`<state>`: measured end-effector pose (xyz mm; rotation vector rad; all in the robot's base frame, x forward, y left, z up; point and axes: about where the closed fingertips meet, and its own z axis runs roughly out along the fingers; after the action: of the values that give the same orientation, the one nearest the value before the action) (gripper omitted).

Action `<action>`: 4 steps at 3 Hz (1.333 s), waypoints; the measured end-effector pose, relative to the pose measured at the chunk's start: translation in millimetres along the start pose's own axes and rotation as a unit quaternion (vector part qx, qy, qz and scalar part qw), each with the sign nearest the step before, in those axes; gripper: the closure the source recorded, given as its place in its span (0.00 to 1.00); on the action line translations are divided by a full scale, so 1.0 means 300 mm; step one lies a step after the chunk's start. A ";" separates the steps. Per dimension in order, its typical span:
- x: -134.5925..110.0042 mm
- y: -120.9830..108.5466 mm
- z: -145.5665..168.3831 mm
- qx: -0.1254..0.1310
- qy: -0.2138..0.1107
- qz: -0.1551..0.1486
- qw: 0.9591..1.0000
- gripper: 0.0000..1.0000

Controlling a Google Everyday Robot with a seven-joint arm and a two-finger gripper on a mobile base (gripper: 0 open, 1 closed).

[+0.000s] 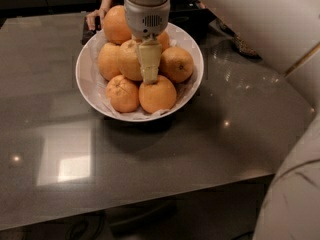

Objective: Pick orange from white bowl

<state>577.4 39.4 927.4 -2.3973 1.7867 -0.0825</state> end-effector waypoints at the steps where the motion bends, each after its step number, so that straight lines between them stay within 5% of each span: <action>1: 0.000 0.000 0.000 0.000 0.000 0.000 1.000 0.91; 2: 0.000 0.000 0.000 0.000 0.000 0.000 1.000 1.00; 4: -0.001 -0.002 -0.009 0.000 0.000 0.000 1.000 1.00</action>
Offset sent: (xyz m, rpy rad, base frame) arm 0.0001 0.0000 0.0001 0.0001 -0.0001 -0.0002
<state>577.5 39.5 930.3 -2.3968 1.7867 -0.0828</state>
